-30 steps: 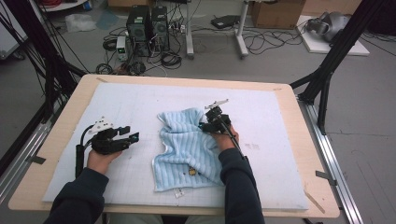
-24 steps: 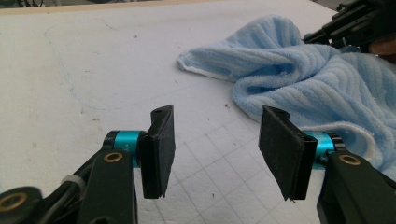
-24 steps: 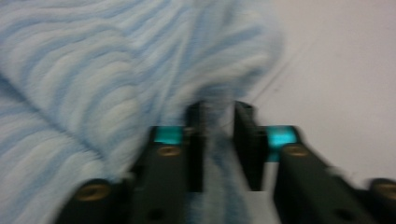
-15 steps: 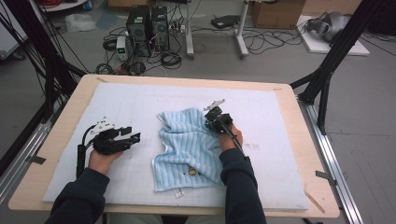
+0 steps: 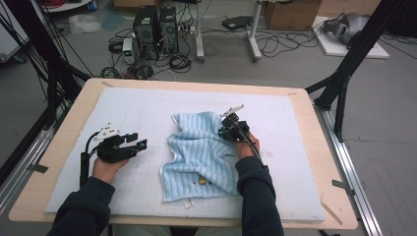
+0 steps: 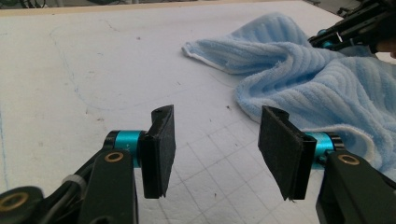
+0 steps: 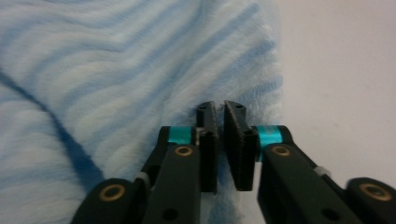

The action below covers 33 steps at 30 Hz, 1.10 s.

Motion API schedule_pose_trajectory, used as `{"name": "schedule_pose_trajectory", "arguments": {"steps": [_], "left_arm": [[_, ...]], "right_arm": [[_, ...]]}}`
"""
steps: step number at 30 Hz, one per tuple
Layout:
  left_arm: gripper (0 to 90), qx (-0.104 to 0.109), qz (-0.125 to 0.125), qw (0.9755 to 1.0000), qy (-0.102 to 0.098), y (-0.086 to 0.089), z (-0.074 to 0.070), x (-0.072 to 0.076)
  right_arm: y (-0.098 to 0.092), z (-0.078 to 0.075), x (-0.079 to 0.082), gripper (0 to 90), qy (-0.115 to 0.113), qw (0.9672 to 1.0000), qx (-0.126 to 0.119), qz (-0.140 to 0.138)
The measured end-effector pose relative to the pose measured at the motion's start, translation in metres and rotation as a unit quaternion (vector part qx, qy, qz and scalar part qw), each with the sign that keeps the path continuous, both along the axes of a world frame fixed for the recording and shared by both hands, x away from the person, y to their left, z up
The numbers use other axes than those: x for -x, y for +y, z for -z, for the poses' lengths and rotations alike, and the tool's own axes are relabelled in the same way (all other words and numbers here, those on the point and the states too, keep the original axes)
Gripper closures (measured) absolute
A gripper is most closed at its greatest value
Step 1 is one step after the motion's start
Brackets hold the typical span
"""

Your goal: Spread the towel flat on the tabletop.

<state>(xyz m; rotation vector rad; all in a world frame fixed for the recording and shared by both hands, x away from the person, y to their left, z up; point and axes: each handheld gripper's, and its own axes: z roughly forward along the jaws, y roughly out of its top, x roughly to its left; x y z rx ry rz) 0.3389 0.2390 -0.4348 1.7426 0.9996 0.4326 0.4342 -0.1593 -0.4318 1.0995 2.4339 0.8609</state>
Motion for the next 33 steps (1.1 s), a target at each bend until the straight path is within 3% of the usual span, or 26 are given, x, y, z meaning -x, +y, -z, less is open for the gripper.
{"name": "schedule_pose_trajectory", "arguments": {"steps": [1, 2, 4, 6, 8, 10, 12, 13, 14, 15, 16, 17, 18, 20, 22, 24, 25, 27, 29, 33], "left_arm": [[46.3, 0.000, 0.000, 1.0000, 0.000, 0.000, 0.000, 0.000], [46.3, -0.001, -0.001, 1.0000, -0.001, 0.000, 0.000, 0.000], [46.3, -0.001, 0.000, 1.0000, -0.002, 0.000, -0.001, 0.000], [46.3, -0.001, 0.000, 1.0000, -0.001, 0.000, -0.001, 0.000], [46.3, -0.001, -0.001, 1.0000, -0.001, 0.000, 0.000, 0.000], [46.2, -0.001, 0.000, 1.0000, 0.000, 0.000, 0.000, 0.000], [46.2, 0.000, -0.002, 1.0000, -0.001, 0.001, 0.000, 0.000], [46.3, -0.001, -0.001, 1.0000, -0.001, 0.001, 0.000, 0.000], [46.3, 0.001, -0.003, 1.0000, 0.000, 0.001, 0.000, 0.000], [46.2, 0.001, -0.003, 1.0000, 0.000, 0.000, 0.000, 0.000], [46.2, -0.002, -0.002, 1.0000, 0.001, 0.000, 0.000, 0.000], [46.3, -0.002, -0.001, 1.0000, 0.001, 0.000, 0.000, 0.000], [46.3, -0.003, 0.000, 1.0000, 0.002, -0.001, 0.001, 0.000], [46.2, -0.004, 0.000, 1.0000, 0.002, -0.002, 0.001, 0.001], [46.2, -0.006, 0.001, 1.0000, 0.002, -0.003, 0.001, 0.001], [46.3, -0.008, 0.002, 1.0000, 0.002, -0.005, 0.002, 0.000], [46.2, -0.010, 0.001, 0.9999, 0.004, -0.006, 0.003, 0.000], [46.2, -0.012, 0.000, 0.9999, 0.006, -0.008, 0.003, -0.002], [46.2, -0.011, 0.000, 0.9999, 0.008, -0.010, 0.003, -0.004], [46.0, 0.004, -0.003, 0.9999, 0.009, -0.017, 0.000, -0.011]], "right_arm": [[-0.003, -0.002, 0.000, 66.4, -0.001, 0.9998, -0.015, 0.010], [-0.007, -0.005, -0.001, 65.4, -0.008, 0.9992, -0.031, 0.025], [-0.017, -0.011, -0.003, 65.5, -0.041, 0.9967, -0.026, 0.065], [-0.025, -0.013, -0.006, 65.5, -0.053, 0.9934, -0.032, 0.097], [-0.033, -0.010, -0.011, 63.9, -0.049, 0.9902, -0.040, 0.125], [-0.037, -0.002, -0.016, 57.8, -0.028, 0.9886, -0.058, 0.136], [-0.033, 0.007, -0.020, 53.2, -0.002, 0.9885, -0.090, 0.122], [-0.027, 0.010, -0.020, 53.2, -0.001, 0.9902, -0.085, 0.110], [-0.020, 0.013, -0.020, 52.7, -0.003, 0.9920, -0.075, 0.102], [-0.016, 0.012, -0.019, 62.4, -0.015, 0.9934, -0.059, 0.097], [-0.012, 0.011, -0.018, 76.2, -0.015, 0.9958, -0.056, 0.071], [-0.009, 0.010, -0.018, 81.2, -0.021, 0.9973, -0.038, 0.058], [-0.004, 0.007, -0.017, 83.4, -0.035, 0.9980, -0.001, 0.053], [-0.002, 0.001, -0.021, 84.8, -0.072, 0.9921, 0.077, 0.067], [-0.009, -0.005, -0.026, 84.8, -0.099, 0.9859, 0.091, 0.101], [-0.019, -0.011, -0.030, 84.8, -0.140, 0.9731, 0.108, 0.147], [-0.025, -0.013, -0.034, 84.7, -0.141, 0.9677, 0.122, 0.170], [-0.038, -0.015, -0.041, 84.1, -0.140, 0.9605, 0.136, 0.199], [-0.047, -0.019, -0.044, 76.7, -0.135, 0.9615, 0.102, 0.217], [-0.051, -0.022, -0.039, 65.6, -0.135, 0.9698, 0.054, 0.196]]}}
